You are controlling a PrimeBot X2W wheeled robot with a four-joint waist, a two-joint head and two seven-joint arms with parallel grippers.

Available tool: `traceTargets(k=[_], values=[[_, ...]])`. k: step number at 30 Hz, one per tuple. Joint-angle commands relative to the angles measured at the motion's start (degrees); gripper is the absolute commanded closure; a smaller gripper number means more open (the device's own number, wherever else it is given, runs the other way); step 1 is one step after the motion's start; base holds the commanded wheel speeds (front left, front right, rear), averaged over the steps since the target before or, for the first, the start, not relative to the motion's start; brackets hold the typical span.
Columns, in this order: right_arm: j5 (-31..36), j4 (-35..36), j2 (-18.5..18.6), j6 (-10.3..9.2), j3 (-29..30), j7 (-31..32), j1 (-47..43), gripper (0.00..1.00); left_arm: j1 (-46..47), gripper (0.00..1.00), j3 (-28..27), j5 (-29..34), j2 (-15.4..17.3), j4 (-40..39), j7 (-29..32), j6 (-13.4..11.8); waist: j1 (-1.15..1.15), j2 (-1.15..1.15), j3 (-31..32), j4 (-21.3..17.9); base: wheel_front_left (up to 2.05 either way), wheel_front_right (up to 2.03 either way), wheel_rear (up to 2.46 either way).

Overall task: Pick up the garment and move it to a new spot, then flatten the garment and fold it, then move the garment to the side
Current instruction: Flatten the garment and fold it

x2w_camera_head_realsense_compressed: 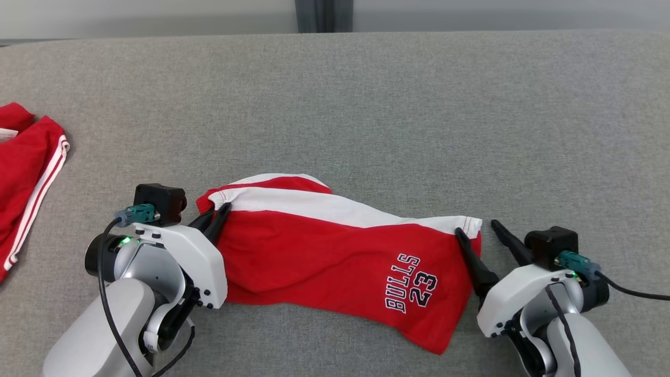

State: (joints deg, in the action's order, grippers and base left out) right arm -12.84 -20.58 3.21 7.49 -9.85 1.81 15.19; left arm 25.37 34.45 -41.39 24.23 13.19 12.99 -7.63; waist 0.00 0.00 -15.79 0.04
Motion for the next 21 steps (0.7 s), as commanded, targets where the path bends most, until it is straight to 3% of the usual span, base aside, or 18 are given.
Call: traceTargets(k=[1,3,4,5,6,12,21], values=[[-0.8,-1.8,0.2,0.02,-0.9,-1.0,1.1,0.0,1.0,1.0,0.0,0.4,0.0,-0.3,-0.4,-0.2,0.0,0.0,-0.4,0.5,0.0,0.0,0.0],[-1.9,-3.8,0.2,0.02,-2.0,-2.0,2.2,0.0,1.1,1.0,0.1,0.5,0.0,-0.5,-0.7,-0.2,0.0,0.0,-0.6,0.7,0.0,0.0,0.0],[-2.8,-4.6,0.2,0.02,-2.9,-2.4,2.5,0.54,1.1,1.0,0.0,0.6,0.0,-0.6,-0.9,-0.2,0.0,0.0,-0.7,0.7,0.0,0.0,0.0],[-3.3,-5.1,0.3,0.02,-3.3,-3.3,3.0,0.69,1.1,1.0,0.0,0.6,0.0,-0.7,-1.1,-0.2,0.0,0.0,-0.8,0.8,0.0,0.0,0.0],[-4.3,-5.7,1.0,0.01,-3.8,-4.6,3.4,1.0,1.2,1.0,-0.4,0.7,0.1,-1.0,-2.0,-0.4,0.0,0.0,-0.7,0.8,0.0,0.0,0.0],[-7.4,-2.2,2.8,0.02,-4.7,-7.8,4.3,1.0,1.4,1.0,-1.9,1.6,0.9,-3.7,-5.4,-1.3,0.0,0.0,0.4,0.6,0.0,0.0,0.0],[-6.1,16.4,6.6,0.02,-1.2,-8.9,7.9,1.0,2.8,1.0,-5.9,4.8,3.3,-14.2,-10.9,-5.3,0.0,0.0,4.0,-0.1,0.0,0.0,0.0]])
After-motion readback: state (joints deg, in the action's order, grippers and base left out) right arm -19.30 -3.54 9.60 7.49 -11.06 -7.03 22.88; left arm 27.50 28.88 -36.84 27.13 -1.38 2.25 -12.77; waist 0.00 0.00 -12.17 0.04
